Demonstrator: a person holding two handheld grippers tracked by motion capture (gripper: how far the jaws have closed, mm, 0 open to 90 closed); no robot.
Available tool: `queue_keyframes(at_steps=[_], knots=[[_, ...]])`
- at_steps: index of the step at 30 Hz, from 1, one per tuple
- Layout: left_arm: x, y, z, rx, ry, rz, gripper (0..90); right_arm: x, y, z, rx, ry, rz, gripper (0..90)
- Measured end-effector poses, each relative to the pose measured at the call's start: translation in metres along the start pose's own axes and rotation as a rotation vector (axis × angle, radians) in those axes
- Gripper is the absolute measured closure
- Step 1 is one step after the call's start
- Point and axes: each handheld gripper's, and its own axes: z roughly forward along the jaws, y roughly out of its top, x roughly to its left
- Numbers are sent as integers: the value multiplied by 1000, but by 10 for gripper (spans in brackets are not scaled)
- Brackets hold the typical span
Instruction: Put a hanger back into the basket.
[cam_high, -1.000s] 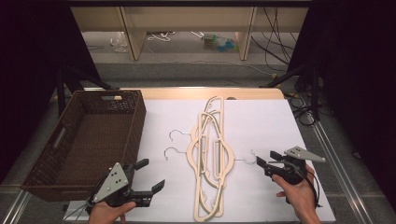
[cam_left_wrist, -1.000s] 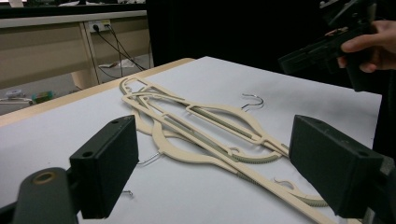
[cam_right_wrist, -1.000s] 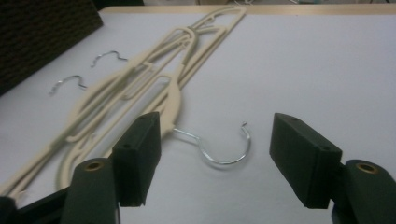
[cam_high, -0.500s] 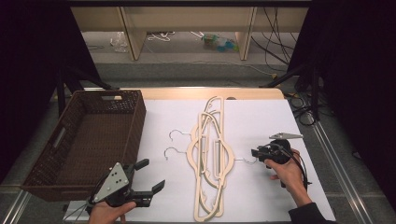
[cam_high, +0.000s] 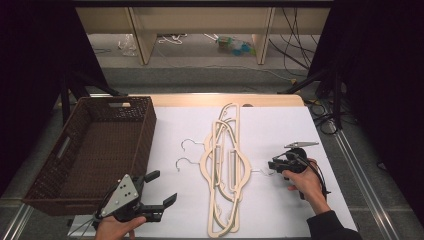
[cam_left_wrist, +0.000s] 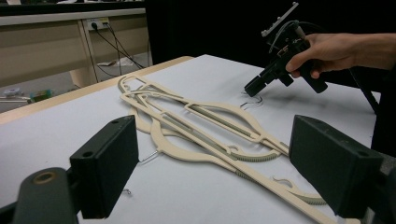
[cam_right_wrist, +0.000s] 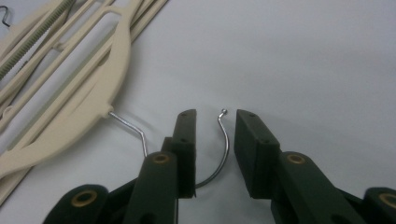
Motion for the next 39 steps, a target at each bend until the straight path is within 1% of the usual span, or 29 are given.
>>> queue_keyframes(at_steps=[1,2,3,5,6,7,8,11,12,13,14,15,19,20,22,23,24,25,26,29,30,31,33,34,35,36,37,38,39], knots=[[0,0,0,0,-1,6,160,-1,0,1,0,-22,-36,712],[0,0,0,2,-4,12,160,-1,1,3,0,-22,-50,714],[0,0,0,3,-4,12,160,1,2,2,16,-14,-25,726],[0,0,0,2,-1,5,160,2,3,3,27,-26,-35,743],[0,0,0,2,-2,6,160,0,3,5,18,-35,-56,750],[0,0,0,3,-1,5,160,0,3,4,19,-36,-57,756],[0,0,0,3,-2,6,160,1,4,3,31,-28,-39,766],[-1,0,0,3,-2,-1,161,1,3,3,38,-32,-55,794],[-1,0,0,4,-2,-1,160,0,3,3,35,-31,-76,798],[-1,0,0,5,-3,0,161,2,3,3,39,-33,-60,802],[-1,0,0,6,-2,1,160,1,3,3,28,-37,-81,807],[-1,0,0,5,-3,0,161,0,3,3,38,-42,-103,810],[-2,0,1,6,-8,-2,161,1,3,2,50,-31,-82,809],[-2,0,2,8,-8,-1,161,0,3,3,40,-41,-105,807],[-2,0,2,9,-10,5,161,2,3,2,47,-33,-88,795],[-2,-1,3,1,-17,4,161,1,3,3,39,-46,-116,795],[-2,0,3,1,-22,15,161,5,4,2,57,-50,-109,836],[-3,0,3,10,-13,-1,161,5,4,2,57,-50,-109,836],[-3,0,3,9,-15,2,161,3,3,3,47,-68,-156,862],[-4,0,3,11,-14,0,161,4,4,4,38,-66,-149,869],[-4,0,3,12,-15,0,161,6,4,4,30,-72,-153,874],[-4,0,4,11,-15,-2,161,5,4,5,23,-78,-176,875],[-4,0,4,11,-16,-1,161,6,4,4,27,-80,-159,876],[-4,0,4,11,-17,-2,161,4,5,3,19,-83,-185,877],[-4,0,4,12,-17,-8,161,6,6,1,15,-78,-159,877],[-4,0,5,12,-16,-4,161,5,8,-1,-28,-89,-181,879],[-4,0,7,13,-18,-6,161,5,8,-1,-28,-89,-181,879],[-4,0,9,17,-19,-10,161,7,9,-5,-10,-81,-159,879],[-4,0,12,19,-22,-11,162,7,10,-6,-38,-85,-159,880]])
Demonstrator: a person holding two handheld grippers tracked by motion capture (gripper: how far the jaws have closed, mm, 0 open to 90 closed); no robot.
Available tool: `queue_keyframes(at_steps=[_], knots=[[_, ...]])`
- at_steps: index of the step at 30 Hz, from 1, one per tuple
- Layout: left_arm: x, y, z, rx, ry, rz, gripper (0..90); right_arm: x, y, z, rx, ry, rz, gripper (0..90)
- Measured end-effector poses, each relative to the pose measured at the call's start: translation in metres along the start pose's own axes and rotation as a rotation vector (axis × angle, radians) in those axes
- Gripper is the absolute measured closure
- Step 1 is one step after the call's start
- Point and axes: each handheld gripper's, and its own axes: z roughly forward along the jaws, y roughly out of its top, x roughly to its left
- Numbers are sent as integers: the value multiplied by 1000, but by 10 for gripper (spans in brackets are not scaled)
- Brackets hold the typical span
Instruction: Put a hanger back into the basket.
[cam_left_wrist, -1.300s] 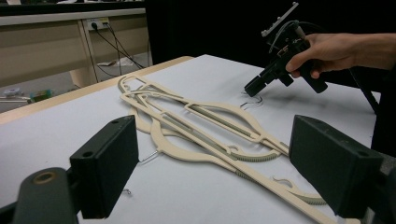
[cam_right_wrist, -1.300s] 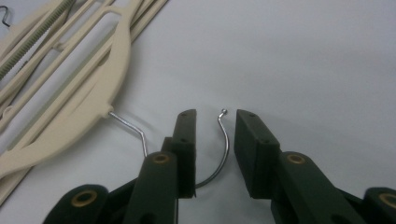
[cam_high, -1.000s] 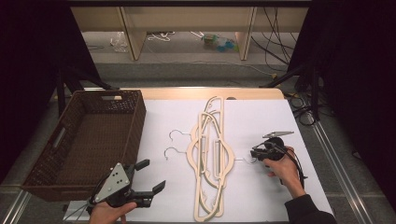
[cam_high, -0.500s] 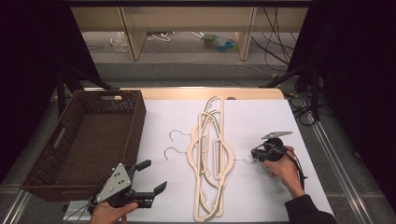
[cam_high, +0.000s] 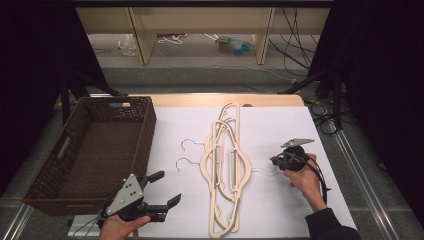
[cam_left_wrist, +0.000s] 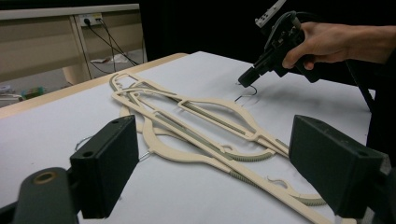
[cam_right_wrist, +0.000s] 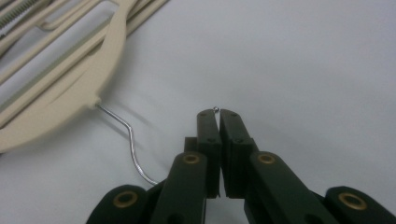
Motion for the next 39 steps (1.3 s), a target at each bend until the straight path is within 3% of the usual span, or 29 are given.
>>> queue_keyframes(at_steps=[2,3,5,8,9,10,12,15,19,20,22,25,26,27,28,30,32,33,39], knots=[[-1,0,9,15,-8,2,163,-1,2,-3,26,3,-11,880],[-2,0,15,28,-14,-1,164,0,4,-5,-5,-3,-20,881],[-4,-1,31,57,-36,-7,166,1,6,-8,13,3,-6,881],[-10,-2,58,120,-40,-4,179,1,9,-11,-3,2,-3,882],[-12,-3,68,136,-42,-4,184,0,9,-11,-9,-8,-25,883],[-14,-3,77,157,-42,-1,186,3,10,-13,15,-3,12,883],[-20,-3,94,193,-60,3,190,0,10,-12,-8,-12,-42,884],[-33,-3,127,260,-84,15,201,3,12,-15,5,-9,-17,886],[-40,-2,146,293,-87,34,230,3,14,-17,-7,-15,-22,886],[-43,-2,152,303,-85,44,248,2,14,-17,-16,-19,-55,886],[-48,-1,162,322,-82,50,263,5,16,-20,-5,-15,-23,886],[-51,1,173,374,-96,62,283,5,17,-21,-10,-16,-43,886],[-52,0,178,369,-94,57,300,6,17,-22,-2,-13,-29,887],[-52,0,181,390,-92,70,311,9,18,-23,3,-15,-13,887],[-52,0,185,394,-91,75,332,8,18,-23,-2,-18,-44,887],[-52,1,192,401,-82,95,351,8,19,-24,-9,-19,-52,887],[-53,2,199,427,-82,129,352,11,20,-26,-3,-18,-23,887],[-53,2,202,440,-82,124,355,11,21,-27,-6,-18,-28,887],[-58,0,217,450,-66,134,384,12,22,-29,-17,-18,-60,887]])
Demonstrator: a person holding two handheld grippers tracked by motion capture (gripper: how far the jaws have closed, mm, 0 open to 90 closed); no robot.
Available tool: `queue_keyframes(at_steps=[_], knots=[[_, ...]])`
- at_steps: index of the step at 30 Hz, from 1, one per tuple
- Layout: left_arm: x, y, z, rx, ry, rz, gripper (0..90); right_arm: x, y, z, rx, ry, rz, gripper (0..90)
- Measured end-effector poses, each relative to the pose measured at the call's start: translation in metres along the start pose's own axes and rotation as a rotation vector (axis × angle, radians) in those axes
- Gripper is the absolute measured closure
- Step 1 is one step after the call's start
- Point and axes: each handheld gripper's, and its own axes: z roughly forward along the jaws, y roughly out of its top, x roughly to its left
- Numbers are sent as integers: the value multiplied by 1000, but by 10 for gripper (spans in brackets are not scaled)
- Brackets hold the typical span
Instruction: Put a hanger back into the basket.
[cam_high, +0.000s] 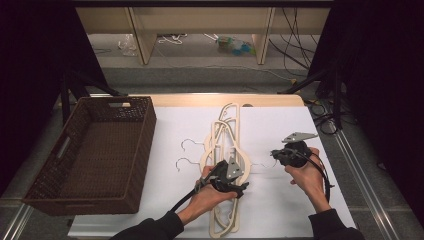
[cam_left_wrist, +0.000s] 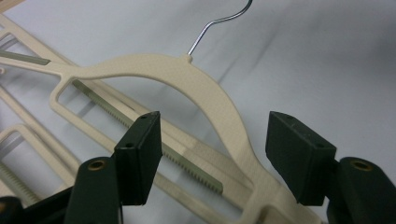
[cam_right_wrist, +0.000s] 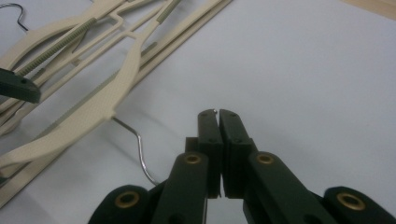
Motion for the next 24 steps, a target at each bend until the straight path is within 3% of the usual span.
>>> queue_keyframes(at_steps=[2,6,9,10,13,20,22,24], knots=[[-2,1,4,21,-30,-11,402,0,0,0,-3,-2,-1,887],[-1,1,7,39,-6,-8,423,2,1,-2,4,6,14,887],[1,1,9,38,-10,-34,463,1,2,0,-22,3,-34,887],[3,1,10,38,-6,-25,474,1,2,0,-23,4,-39,887],[4,1,11,45,-19,-54,503,4,3,-2,-9,5,-2,887],[2,2,16,49,-17,-63,571,5,4,-3,-29,13,-36,887],[2,2,16,48,-22,-74,615,8,5,-5,-9,22,2,887],[2,3,14,47,-15,-80,636,8,5,-6,-13,23,-4,887]])
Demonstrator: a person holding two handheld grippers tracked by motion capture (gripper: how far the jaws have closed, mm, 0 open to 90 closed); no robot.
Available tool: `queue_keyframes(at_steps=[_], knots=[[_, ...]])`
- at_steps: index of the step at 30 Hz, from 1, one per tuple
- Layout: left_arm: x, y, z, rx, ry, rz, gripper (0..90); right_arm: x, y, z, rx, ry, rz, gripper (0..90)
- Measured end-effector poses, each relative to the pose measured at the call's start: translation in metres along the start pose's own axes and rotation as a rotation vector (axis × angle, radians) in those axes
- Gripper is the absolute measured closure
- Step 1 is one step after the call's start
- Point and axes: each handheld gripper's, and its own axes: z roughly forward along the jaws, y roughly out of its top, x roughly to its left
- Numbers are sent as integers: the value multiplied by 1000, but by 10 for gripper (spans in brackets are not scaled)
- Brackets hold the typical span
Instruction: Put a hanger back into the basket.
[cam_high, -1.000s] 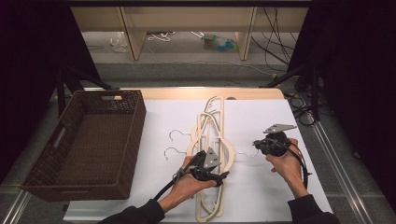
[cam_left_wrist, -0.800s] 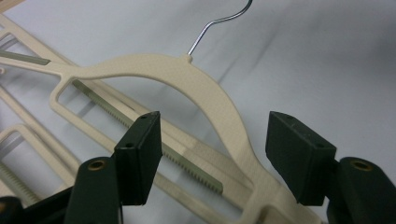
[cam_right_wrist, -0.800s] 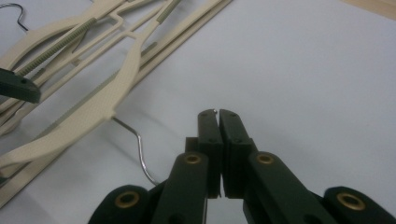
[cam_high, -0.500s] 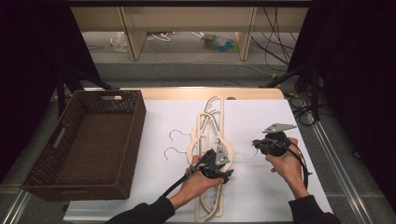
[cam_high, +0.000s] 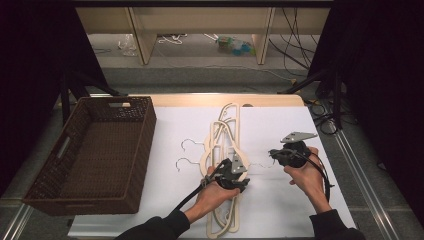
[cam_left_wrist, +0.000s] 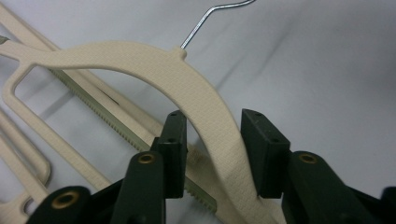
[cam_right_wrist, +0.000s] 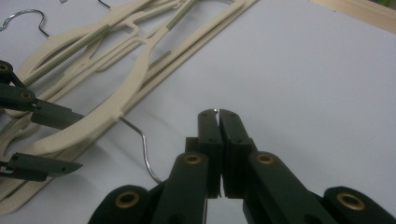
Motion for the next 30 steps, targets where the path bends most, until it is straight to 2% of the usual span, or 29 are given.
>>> queue_keyframes(at_steps=[3,5,6,7,10,12,13,14,16,19,20,21,23,26,30], knots=[[0,0,-2,6,-1,-11,648,0,0,-1,-10,-3,-19,888],[-1,1,-4,0,-1,-25,656,2,2,-3,-10,5,-2,887],[0,1,-5,2,0,-26,662,2,2,-4,-18,3,-11,887],[0,2,-7,0,-5,-34,662,1,3,-4,-31,2,-49,887],[2,3,-16,-9,-17,-55,677,6,5,-11,-46,16,-31,887],[4,2,-21,-23,-22,-75,696,11,9,-17,-70,22,-49,885],[5,1,-25,-22,-18,-82,696,11,9,-17,-70,22,-49,885],[7,0,-28,-21,-17,-84,714,18,12,-21,-67,38,-31,877],[12,-3,-35,-31,-14,-102,724,19,13,-23,-88,44,-48,868],[19,-6,-46,-41,-24,-125,746,25,21,-34,-165,73,-28,741],[21,-7,-50,-44,-20,-125,748,28,26,-46,-252,69,-23,644],[22,-8,-54,-46,-11,-121,748,28,26,-46,-252,69,-23,644],[26,-10,-62,-60,-15,-133,752,29,31,-58,-314,88,-8,615],[32,-12,-74,-72,3,-125,758,30,34,-71,-356,101,-1,580],[40,-18,-91,-90,15,-167,768,30,33,-76,-371,126,21,563]])
